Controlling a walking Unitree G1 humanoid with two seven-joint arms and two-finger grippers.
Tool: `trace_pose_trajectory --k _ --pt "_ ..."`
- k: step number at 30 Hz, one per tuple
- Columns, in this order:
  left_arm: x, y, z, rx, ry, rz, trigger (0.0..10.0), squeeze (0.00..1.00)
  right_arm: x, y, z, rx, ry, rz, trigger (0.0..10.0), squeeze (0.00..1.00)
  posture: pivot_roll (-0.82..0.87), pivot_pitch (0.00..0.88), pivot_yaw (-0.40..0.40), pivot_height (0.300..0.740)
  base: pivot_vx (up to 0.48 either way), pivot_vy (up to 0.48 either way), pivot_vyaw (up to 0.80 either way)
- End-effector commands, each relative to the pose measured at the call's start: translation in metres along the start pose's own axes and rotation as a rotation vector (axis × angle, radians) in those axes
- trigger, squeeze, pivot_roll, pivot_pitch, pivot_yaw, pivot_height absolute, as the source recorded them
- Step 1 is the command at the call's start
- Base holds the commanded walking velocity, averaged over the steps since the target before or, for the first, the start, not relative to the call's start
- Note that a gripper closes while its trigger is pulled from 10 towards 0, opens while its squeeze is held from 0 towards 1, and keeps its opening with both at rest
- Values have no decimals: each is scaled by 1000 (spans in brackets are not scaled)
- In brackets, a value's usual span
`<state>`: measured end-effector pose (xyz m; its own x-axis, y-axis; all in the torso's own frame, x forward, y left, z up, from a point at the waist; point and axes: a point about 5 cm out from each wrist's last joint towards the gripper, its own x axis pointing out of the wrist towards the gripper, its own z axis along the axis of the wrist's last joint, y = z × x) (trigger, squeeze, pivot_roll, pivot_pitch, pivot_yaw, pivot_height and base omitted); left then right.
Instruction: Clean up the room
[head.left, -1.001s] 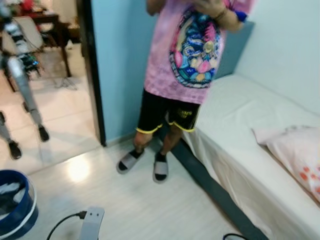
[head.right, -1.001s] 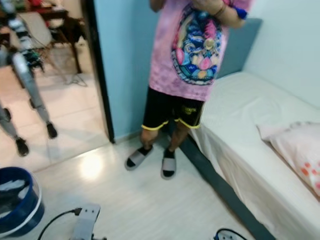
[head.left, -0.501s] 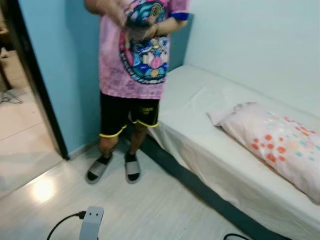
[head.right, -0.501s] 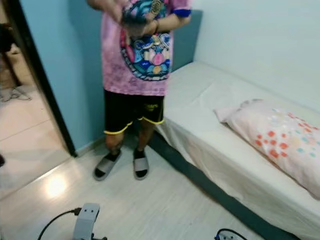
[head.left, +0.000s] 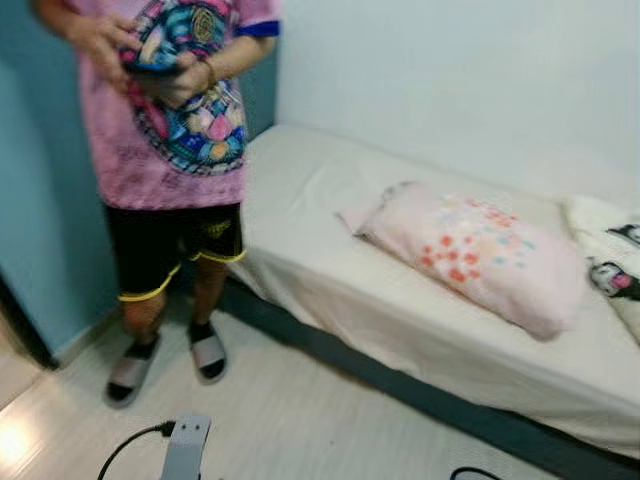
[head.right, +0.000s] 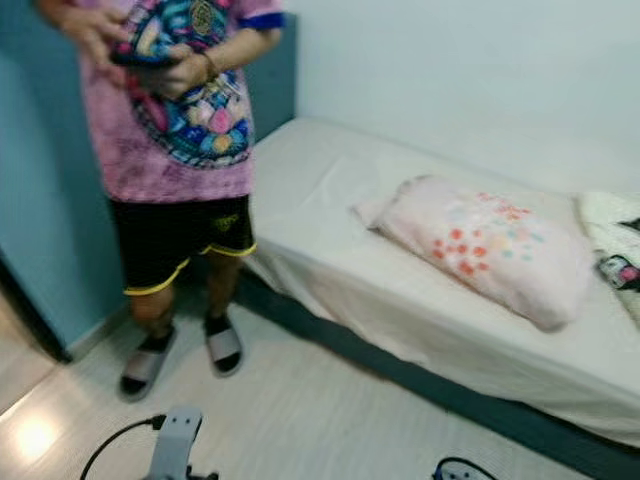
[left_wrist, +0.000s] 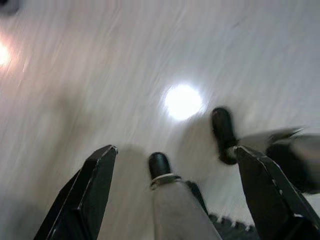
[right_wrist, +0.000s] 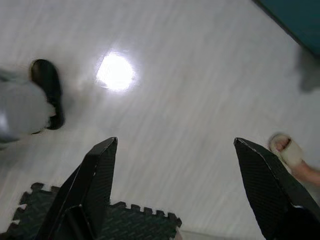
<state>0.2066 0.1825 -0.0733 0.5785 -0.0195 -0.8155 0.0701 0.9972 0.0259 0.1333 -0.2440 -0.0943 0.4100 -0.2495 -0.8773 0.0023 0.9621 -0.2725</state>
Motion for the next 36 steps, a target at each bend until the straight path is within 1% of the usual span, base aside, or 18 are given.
trace_pose_trajectory --k 1,13,16,24,31,36 --pt "-1 -1 -9 2 29 -3 10000 0 0 3 -2 3 7 5 10000 0 62 33 -91 740 0 0 -775" --pt "-1 0 -9 18 32 -5 10000 0 0 3 -1 7 0 0 10000 0 62 35 -90 740 0 0 -775" --pt "-1 0 -9 27 35 -5 10000 0 0 3 -1 22 -6 -2 10000 0 62 35 -90 740 247 0 -769" --pt "-1 -1 -9 38 38 -13 10000 0 0 3 -1 22 -4 -4 10000 0 62 36 -90 740 383 0 0" --pt "-1 -2 -9 35 37 -22 10000 0 0 1 -2 28 2 -13 10000 0 58 37 -91 740 394 0 -733" --pt "-1 -3 -9 33 36 -27 10000 0 0 0 0 36 -10 -18 10000 0 55 39 -92 740 396 0 0"
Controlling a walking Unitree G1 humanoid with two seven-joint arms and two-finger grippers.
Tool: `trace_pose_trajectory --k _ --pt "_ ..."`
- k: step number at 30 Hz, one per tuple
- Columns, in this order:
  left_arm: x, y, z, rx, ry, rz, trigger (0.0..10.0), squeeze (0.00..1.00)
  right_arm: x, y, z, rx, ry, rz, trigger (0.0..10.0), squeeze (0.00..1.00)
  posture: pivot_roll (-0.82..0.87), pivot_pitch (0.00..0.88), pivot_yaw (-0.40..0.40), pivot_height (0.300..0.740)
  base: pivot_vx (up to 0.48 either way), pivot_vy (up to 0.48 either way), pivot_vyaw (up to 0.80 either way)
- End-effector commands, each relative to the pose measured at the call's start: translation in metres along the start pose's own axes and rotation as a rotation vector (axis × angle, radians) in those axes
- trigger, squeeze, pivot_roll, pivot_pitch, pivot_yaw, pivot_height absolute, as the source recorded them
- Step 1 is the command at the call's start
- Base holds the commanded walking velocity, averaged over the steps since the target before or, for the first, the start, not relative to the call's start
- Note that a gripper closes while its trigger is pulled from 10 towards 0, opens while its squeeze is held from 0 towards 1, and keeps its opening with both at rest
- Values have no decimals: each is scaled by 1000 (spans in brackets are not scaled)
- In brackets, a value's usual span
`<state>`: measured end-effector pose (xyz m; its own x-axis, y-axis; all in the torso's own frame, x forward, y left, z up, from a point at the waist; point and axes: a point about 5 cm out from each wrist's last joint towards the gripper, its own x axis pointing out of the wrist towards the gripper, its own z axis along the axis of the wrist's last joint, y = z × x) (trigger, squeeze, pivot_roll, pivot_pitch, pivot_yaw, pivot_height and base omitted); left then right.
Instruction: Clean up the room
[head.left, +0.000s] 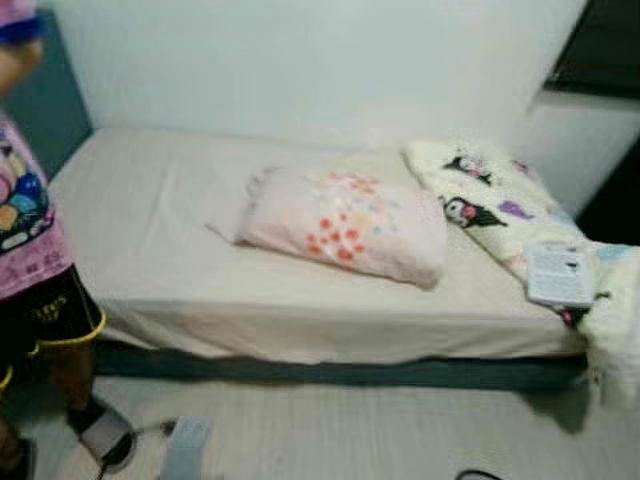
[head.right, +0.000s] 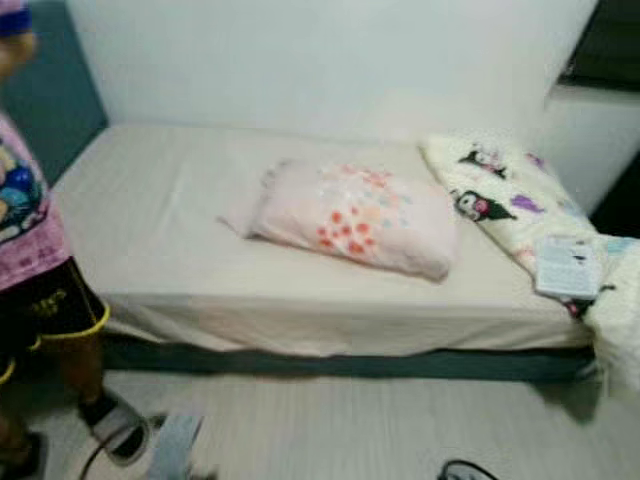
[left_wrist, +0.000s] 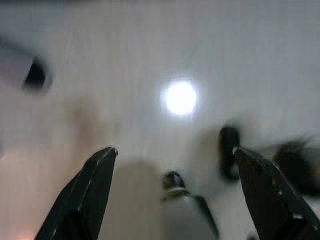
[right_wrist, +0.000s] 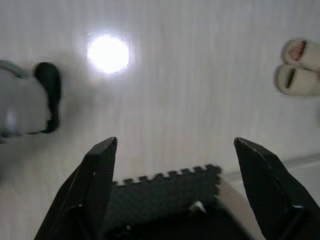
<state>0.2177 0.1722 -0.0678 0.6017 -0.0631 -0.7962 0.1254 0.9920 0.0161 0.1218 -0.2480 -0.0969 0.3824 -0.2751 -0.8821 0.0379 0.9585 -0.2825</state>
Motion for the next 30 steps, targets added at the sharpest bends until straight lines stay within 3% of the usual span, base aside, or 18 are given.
trace_pose_trajectory --k 1,10,24,27,28,30 --pt "-4 6 -22 -8 70 11 10000 0 1 4 12 10 -41 5 10000 0 55 39 -92 740 398 0 0" --pt "-4 5 -23 -8 71 7 10000 0 1 3 11 14 -38 3 10000 0 53 43 -92 740 395 0 -572" --pt "-4 5 -23 -3 74 7 10000 0 1 3 25 97 -91 14 10000 0 53 43 -92 740 376 0 0" --pt "-4 6 -23 -3 76 18 10000 0 1 4 33 145 -115 35 10000 0 49 42 -91 740 91 0 0" --pt "-4 6 -23 2 78 25 10000 0 1 2 53 241 -190 63 10000 0 49 42 -91 740 0 0 0" --pt "-4 7 -23 4 78 26 10000 0 1 0 62 285 -221 73 10000 0 53 38 -89 740 0 0 0"
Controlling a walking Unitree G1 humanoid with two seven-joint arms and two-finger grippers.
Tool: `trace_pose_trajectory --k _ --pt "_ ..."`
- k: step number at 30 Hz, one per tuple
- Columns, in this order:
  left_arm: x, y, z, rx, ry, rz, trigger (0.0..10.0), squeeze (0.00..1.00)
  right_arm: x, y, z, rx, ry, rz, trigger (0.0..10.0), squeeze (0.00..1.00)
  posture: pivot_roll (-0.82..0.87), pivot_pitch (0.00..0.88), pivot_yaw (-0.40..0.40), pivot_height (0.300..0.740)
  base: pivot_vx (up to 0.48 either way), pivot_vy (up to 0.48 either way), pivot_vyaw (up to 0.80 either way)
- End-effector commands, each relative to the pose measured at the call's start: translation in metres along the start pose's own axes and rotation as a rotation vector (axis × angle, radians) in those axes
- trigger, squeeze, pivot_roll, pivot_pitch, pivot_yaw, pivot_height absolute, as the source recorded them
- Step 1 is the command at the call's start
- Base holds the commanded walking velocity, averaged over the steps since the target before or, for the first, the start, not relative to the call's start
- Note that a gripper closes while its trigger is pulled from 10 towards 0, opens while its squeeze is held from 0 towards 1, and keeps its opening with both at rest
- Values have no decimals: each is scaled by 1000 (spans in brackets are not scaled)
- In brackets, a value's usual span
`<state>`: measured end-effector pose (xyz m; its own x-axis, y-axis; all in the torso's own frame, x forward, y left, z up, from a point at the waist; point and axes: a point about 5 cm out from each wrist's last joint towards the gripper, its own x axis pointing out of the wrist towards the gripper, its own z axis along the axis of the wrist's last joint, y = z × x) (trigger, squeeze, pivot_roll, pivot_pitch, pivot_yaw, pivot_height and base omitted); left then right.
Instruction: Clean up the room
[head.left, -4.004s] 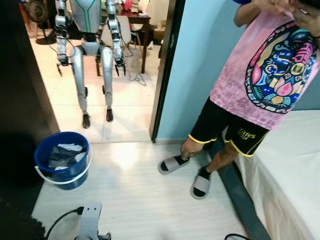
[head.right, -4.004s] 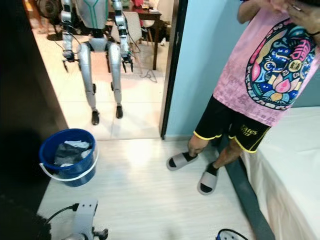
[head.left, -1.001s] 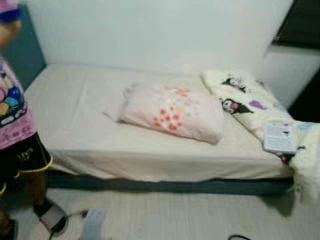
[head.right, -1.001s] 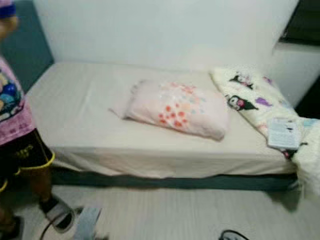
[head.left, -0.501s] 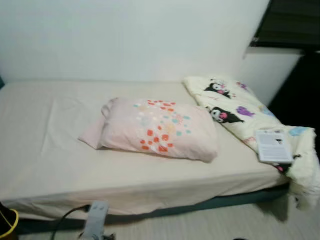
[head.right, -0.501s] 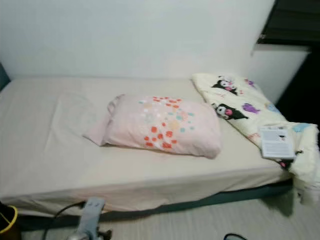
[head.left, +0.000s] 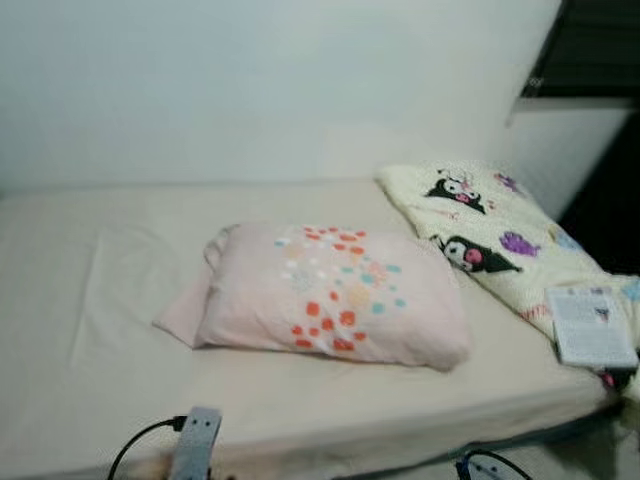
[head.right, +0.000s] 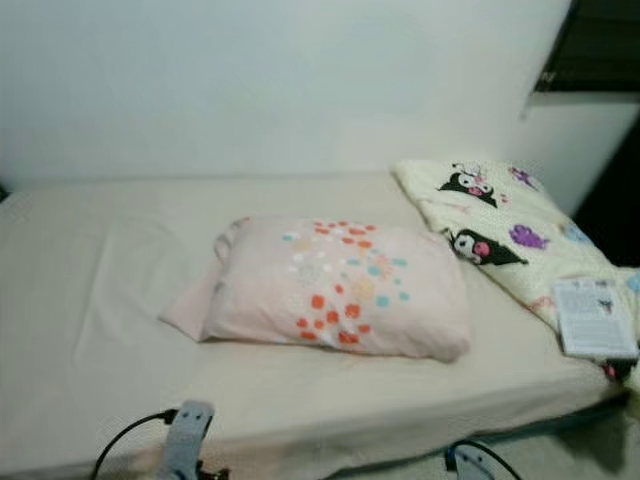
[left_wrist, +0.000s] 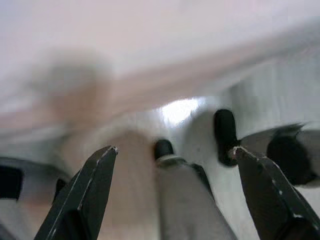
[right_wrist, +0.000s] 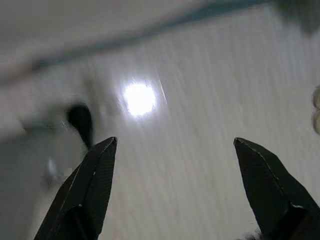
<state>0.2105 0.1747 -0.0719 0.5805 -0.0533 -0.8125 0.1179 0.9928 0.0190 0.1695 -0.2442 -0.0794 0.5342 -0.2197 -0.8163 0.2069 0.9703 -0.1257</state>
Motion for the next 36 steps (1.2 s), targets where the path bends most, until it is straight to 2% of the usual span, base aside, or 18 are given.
trace_pose_trajectory --k 1,3,4,5,6,7,12,14,15,19,22,23,24,26,27,30,35,36 --pt "-2 5 -15 8 51 19 10000 0 1 2 11 60 -56 15 10000 0 53 38 -89 740 0 0 0" --pt "-3 6 -15 10 49 21 10000 0 2 1 33 170 -140 34 10000 0 53 36 -85 740 0 0 0" --pt "-3 6 -15 10 49 21 10000 0 2 1 33 170 -140 34 10000 0 53 36 -85 740 0 0 0" --pt "-3 6 -15 9 49 23 10000 0 3 0 47 272 -187 49 10000 0 52 36 -84 740 0 0 0" --pt "-3 6 -16 7 48 20 10000 0 1 -6 84 484 -323 78 10000 0 46 39 -79 740 0 0 0" --pt "-3 6 -16 6 48 17 10000 0 0 -8 96 550 -368 86 10000 0 46 39 -79 740 0 0 0" --pt "-3 6 -16 13 53 8 10000 0 -5 -14 127 667 -479 106 10000 0 46 39 -79 740 0 0 0" --pt "-3 6 -16 12 54 4 10000 0 -5 -15 132 682 -495 115 10000 0 49 47 -78 740 0 0 0" --pt "-3 6 -15 36 57 4 10000 0 -8 -14 143 729 -540 154 10000 0 49 47 -78 740 0 -472 0" --pt "-3 7 -16 24 58 18 10000 0 -11 -3 160 731 -582 237 10000 0 51 54 -75 740 0 -470 0" --pt "-3 8 -16 21 56 24 10000 0 -12 3 164 722 -584 271 10000 0 52 54 -75 740 0 -472 0" --pt "-3 8 -16 8 51 33 10000 0 -13 19 169 673 -566 343 10000 0 52 55 -73 740 0 0 0" --pt "-3 8 -16 8 51 33 10000 0 -13 19 169 673 -566 343 10000 0 52 55 -73 740 0 0 0" --pt "-3 9 -16 7 49 36 10000 0 -13 36 171 614 -542 401 10000 0 53 56 -72 740 0 0 0" --pt "-3 9 -16 7 49 36 10000 0 -13 36 171 614 -542 401 10000 0 53 56 -72 740 0 0 0" --pt "-3 9 -15 13 48 38 10000 0 -15 58 171 521 -513 460 10000 0 54 57 -69 740 0 0 0" --pt "-3 10 -15 16 47 38 10000 0 -16 68 172 500 -506 497 10000 0 52 57 -67 740 0 0 0" --pt "-3 10 -15 18 48 38 10000 0 -17 76 172 464 -499 533 10000 0 51 58 -65 740 0 0 0"
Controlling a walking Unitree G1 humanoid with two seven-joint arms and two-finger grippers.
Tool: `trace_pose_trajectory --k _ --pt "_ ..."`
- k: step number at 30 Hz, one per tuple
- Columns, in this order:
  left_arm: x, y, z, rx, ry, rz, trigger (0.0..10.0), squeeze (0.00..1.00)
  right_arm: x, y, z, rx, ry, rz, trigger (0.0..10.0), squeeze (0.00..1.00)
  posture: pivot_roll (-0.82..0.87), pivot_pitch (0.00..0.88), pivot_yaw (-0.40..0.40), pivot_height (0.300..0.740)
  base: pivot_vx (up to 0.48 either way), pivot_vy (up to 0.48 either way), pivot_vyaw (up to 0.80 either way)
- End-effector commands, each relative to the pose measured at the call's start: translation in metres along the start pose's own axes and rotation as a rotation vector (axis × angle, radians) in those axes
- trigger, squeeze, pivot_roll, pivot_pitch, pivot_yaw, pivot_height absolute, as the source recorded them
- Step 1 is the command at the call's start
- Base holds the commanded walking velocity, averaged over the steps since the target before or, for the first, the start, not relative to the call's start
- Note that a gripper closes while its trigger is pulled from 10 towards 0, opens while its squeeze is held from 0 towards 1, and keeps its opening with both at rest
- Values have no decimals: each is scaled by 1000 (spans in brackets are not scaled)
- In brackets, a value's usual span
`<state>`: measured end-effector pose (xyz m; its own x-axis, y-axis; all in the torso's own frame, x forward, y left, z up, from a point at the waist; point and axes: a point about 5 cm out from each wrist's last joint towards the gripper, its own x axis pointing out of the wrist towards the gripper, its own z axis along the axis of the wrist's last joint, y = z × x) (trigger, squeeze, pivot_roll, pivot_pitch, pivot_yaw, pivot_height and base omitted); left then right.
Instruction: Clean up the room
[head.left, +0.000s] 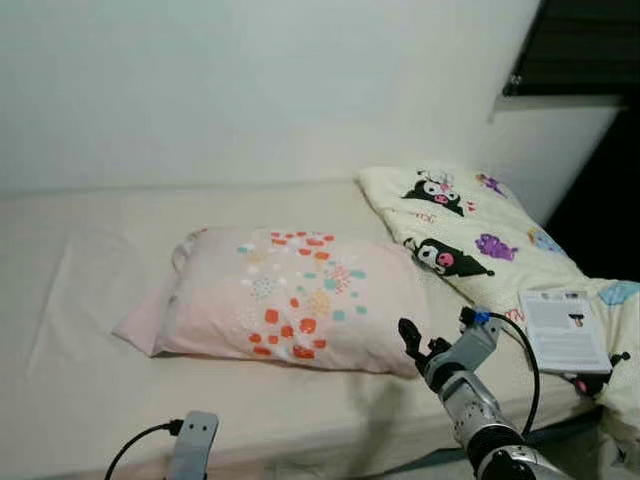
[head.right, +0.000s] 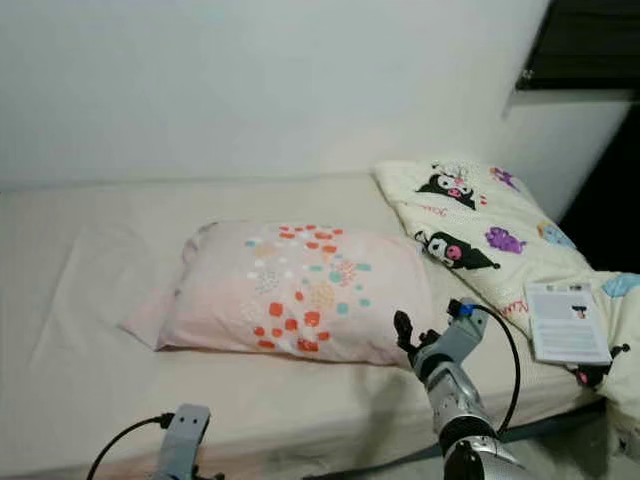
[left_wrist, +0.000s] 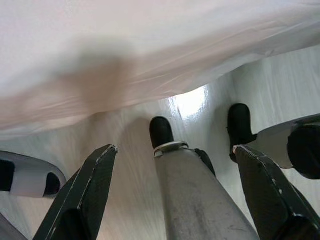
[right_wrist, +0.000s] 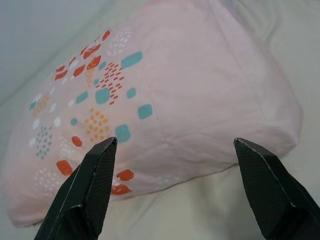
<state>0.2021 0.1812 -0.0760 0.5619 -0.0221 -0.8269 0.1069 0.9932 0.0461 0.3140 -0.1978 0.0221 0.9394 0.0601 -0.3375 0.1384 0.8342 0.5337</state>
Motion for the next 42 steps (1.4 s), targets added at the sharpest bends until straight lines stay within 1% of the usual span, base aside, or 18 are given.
trace_pose_trajectory --k 1,2,3,4,5,8,10,17,27,31,35,39,42 --pt "-1 4 -5 12 21 10 10000 0 4 12 -6 -22 45 53 10000 0 51 58 -65 740 0 0 0" --pt "-1 4 -5 13 21 10 10000 0 5 17 -9 -38 62 81 10000 0 51 58 -65 740 0 0 0" --pt "-1 4 -5 13 21 10 10000 0 5 17 -9 -38 62 81 10000 0 51 58 -65 740 0 0 0" --pt "-1 4 -5 14 20 10 10000 0 5 21 -8 -27 45 114 10000 0 49 57 -66 740 0 0 0" --pt "-1 4 -5 15 19 10 10000 0 6 25 -8 -60 48 132 10000 0 50 57 -67 740 0 0 0" --pt "-1 4 -5 14 15 10 10000 0 7 29 -8 -76 42 159 10000 0 51 56 -70 740 0 0 0" --pt "-1 3 -4 13 13 7 10000 0 8 32 -5 -79 35 161 10000 0 50 56 -70 740 0 0 800" --pt "-1 2 -4 5 10 4 10000 0 9 30 -1 -71 23 146 10000 0 52 57 -72 740 0 0 800" --pt "-1 2 -4 7 8 -3 10000 0 10 33 -1 -101 32 153 10000 0 52 58 -75 740 0 0 800" --pt "-1 1 -4 7 6 -9 10000 0 11 31 3 -105 18 128 10000 0 52 58 -75 740 0 0 800" --pt "-1 1 -4 9 5 -18 10000 0 11 25 11 -117 -6 79 10000 0 51 52 -80 740 0 0 800" --pt "-1 0 -4 7 4 -23 10000 0 11 23 13 -119 -11 67 10000 0 51 52 -80 740 0 0 800" --pt "-1 0 -4 7 5 -32 10000 0 11 21 14 -118 -23 48 10000 0 52 46 -80 740 0 -407 529"
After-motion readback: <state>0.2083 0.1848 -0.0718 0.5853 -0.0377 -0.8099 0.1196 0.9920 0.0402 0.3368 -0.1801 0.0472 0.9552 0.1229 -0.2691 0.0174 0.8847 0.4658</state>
